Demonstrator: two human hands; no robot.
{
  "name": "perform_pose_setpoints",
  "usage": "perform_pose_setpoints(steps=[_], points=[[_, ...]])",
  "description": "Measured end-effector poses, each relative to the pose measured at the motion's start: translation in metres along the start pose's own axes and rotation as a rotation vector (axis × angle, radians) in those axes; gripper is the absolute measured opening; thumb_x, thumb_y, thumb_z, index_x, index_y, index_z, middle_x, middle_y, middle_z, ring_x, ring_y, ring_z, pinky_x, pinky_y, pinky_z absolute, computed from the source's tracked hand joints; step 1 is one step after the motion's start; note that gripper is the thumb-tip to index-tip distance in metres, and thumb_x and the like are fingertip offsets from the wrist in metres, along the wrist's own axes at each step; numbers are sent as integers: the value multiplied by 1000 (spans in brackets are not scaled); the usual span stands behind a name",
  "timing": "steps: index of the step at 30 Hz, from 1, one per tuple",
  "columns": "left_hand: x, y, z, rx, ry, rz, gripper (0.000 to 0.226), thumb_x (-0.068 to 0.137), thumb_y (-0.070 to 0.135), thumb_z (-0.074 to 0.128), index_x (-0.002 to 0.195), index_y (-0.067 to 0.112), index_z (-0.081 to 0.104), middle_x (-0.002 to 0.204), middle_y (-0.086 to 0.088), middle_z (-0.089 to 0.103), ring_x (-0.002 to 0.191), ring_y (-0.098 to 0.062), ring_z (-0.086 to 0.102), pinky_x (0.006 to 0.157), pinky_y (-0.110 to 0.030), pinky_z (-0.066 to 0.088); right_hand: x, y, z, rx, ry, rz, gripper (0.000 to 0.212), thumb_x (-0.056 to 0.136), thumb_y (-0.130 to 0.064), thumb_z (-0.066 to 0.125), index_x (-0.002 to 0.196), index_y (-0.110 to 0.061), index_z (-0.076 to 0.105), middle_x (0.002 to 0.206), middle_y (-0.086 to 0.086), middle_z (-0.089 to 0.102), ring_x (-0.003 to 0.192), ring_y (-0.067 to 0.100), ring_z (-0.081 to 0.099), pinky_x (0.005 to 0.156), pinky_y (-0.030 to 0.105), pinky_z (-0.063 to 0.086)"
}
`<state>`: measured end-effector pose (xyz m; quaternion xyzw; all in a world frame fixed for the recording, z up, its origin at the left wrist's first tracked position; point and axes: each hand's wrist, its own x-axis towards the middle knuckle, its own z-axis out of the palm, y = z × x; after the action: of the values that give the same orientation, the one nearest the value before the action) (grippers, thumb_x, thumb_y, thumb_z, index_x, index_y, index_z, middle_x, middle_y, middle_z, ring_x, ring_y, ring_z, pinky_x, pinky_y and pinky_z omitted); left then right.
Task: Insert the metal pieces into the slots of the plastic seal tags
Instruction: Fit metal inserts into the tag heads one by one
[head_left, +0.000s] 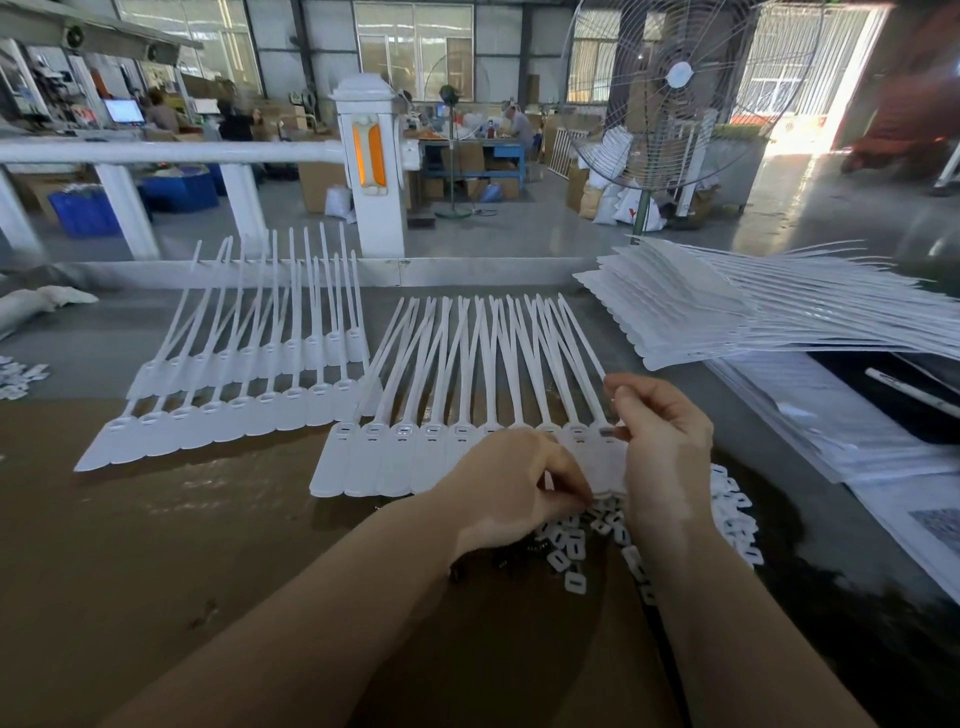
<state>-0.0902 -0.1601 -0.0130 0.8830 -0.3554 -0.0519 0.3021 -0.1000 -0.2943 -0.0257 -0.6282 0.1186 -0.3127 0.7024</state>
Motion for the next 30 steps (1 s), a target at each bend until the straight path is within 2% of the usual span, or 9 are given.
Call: perform_pose_setpoints(steps=[3, 6, 12, 17, 19, 21, 24, 27, 30], points=[[-6, -2, -3, 16, -115, 40, 14, 84, 25, 69, 96, 28, 74, 85, 23, 54, 84, 5, 52, 82, -9, 39, 1, 0, 1, -4, 4, -12, 24, 87, -5, 57, 75, -23, 69, 65, -10, 61, 56, -5, 53, 57, 14, 44], [-7, -2, -2, 100, -172, 89, 19, 87, 27, 64, 104, 29, 72, 91, 23, 50, 90, 3, 45, 82, -7, 31, 1, 0, 1, -16, 4, -20, 21, 86, -6, 59, 75, -21, 69, 67, -9, 62, 56, -7, 53, 53, 7, 42], [-6, -3, 1, 194, -207, 198, 22, 91, 27, 60, 110, 30, 70, 101, 16, 53, 89, 9, 33, 82, -16, 28, 0, 0, 1, -26, 2, -14, 18, 85, -7, 59, 77, -18, 70, 69, -8, 63, 58, -8, 55, 54, 5, 41], [-4, -4, 1, 181, -203, 182, 15, 88, 27, 63, 102, 26, 69, 97, 18, 46, 93, 3, 37, 84, -18, 31, 0, 0, 0, -20, 17, -2, 20, 85, -6, 59, 74, -20, 69, 69, -8, 65, 57, -7, 55, 52, 5, 41], [-4, -3, 0, 99, -166, 143, 5, 86, 26, 66, 90, 28, 66, 93, 18, 50, 91, 3, 44, 83, -15, 36, 0, 0, 0, -17, 21, -1, 21, 85, -6, 59, 73, -21, 68, 67, -7, 64, 56, -7, 55, 52, 5, 41], [-4, -3, 1, 16, -66, 86, 13, 85, 25, 67, 80, 34, 58, 86, 20, 53, 82, 8, 49, 74, -5, 37, 0, 0, 0, -21, 26, 2, 19, 85, -7, 59, 75, -19, 69, 66, -6, 63, 55, -7, 54, 51, 5, 41], [2, -6, 1, -67, 105, -25, 23, 87, 21, 65, 75, 37, 53, 79, 22, 56, 76, 12, 51, 68, 0, 37, 0, 0, -1, -38, 40, -2, 16, 85, -7, 59, 78, -17, 70, 70, -6, 64, 57, -7, 55, 52, 5, 40], [11, -9, 2, -233, 240, -158, 12, 86, 17, 66, 87, 29, 62, 87, 15, 64, 83, 3, 57, 71, -6, 41, 1, 1, -1, -48, 49, -1, 15, 86, -7, 59, 80, -16, 70, 73, -3, 65, 58, -6, 55, 52, 5, 40], [24, -9, 4, -284, 299, -234, 15, 87, 14, 65, 101, 18, 70, 96, 7, 68, 90, -4, 61, 75, -4, 40, 2, 2, -2, -65, 60, -5, 14, 86, -8, 58, 82, -15, 70, 76, -3, 65, 59, -8, 54, 52, 4, 40]])
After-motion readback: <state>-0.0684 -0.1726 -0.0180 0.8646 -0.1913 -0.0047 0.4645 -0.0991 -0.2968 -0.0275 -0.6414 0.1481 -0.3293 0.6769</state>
